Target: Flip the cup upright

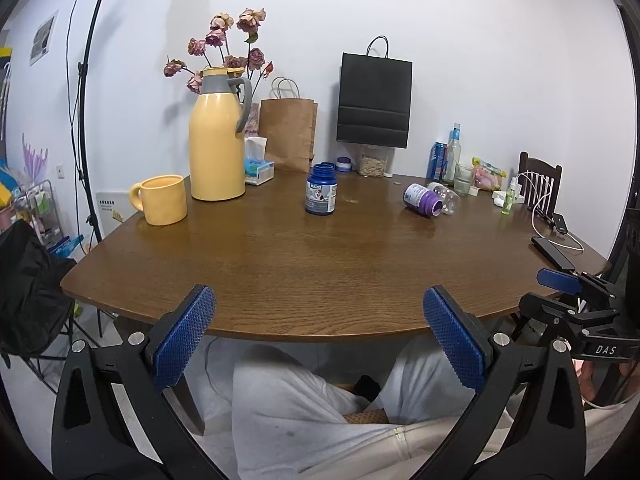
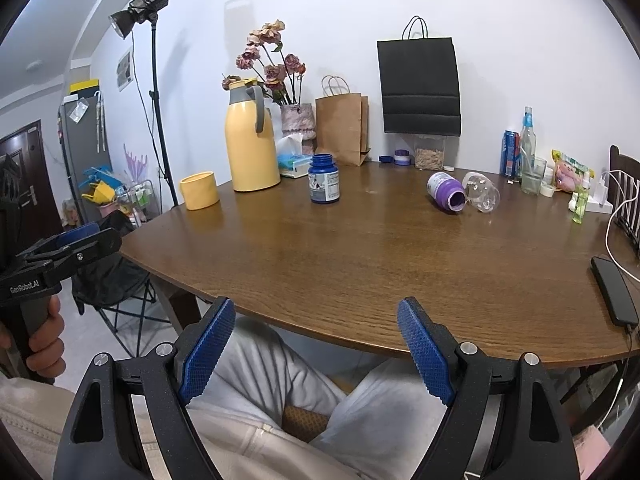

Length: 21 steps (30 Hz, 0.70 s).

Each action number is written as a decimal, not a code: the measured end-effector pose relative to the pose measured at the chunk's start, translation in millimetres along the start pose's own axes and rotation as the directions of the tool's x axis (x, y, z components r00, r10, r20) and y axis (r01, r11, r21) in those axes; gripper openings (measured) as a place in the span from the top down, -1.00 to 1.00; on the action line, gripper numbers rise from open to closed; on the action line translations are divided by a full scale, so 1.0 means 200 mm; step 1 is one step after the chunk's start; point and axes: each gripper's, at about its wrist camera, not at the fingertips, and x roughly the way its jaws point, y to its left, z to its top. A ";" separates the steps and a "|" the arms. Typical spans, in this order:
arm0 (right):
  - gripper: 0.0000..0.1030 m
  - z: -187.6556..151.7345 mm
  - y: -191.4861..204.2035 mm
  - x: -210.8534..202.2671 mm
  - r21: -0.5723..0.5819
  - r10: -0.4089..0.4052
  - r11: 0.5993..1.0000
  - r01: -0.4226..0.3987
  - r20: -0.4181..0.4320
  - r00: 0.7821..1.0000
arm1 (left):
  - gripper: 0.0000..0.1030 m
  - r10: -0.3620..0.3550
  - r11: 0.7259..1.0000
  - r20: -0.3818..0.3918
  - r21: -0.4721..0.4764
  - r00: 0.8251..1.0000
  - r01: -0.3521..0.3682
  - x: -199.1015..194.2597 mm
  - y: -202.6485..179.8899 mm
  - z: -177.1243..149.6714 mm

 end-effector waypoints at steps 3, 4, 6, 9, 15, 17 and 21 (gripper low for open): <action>-0.70 0.00 0.00 0.00 -0.001 0.001 1.000 -0.001 0.000 1.000 | -1.00 -0.005 1.000 0.003 0.006 1.000 0.005 0.00 0.00 0.00; -0.70 0.00 0.00 0.00 -0.001 0.000 1.000 0.000 0.002 1.000 | -1.00 -0.006 1.000 0.004 0.007 1.000 0.006 -0.01 0.00 0.00; -0.70 0.00 0.00 0.00 0.002 0.000 1.000 0.000 0.003 1.000 | -1.00 -0.006 1.000 0.006 0.011 1.000 0.006 -0.01 0.00 0.00; -0.70 0.00 0.01 0.00 0.003 -0.001 1.000 0.001 0.002 1.000 | -1.00 -0.008 1.000 0.005 0.011 1.000 0.008 -0.01 -0.01 0.00; -0.70 0.02 0.00 -0.02 0.006 -0.008 1.000 0.007 0.019 1.000 | -1.00 -0.006 1.000 0.006 0.013 1.000 0.006 -0.01 -0.01 0.00; -0.70 0.02 0.00 -0.01 0.011 -0.007 1.000 0.007 0.017 1.000 | -1.00 -0.006 1.000 0.012 0.018 1.000 0.006 -0.02 -0.02 0.00; -0.70 0.01 0.00 -0.01 0.014 -0.006 1.000 0.005 0.014 1.000 | -1.00 -0.006 1.000 0.024 0.026 1.000 0.005 -0.03 -0.03 0.00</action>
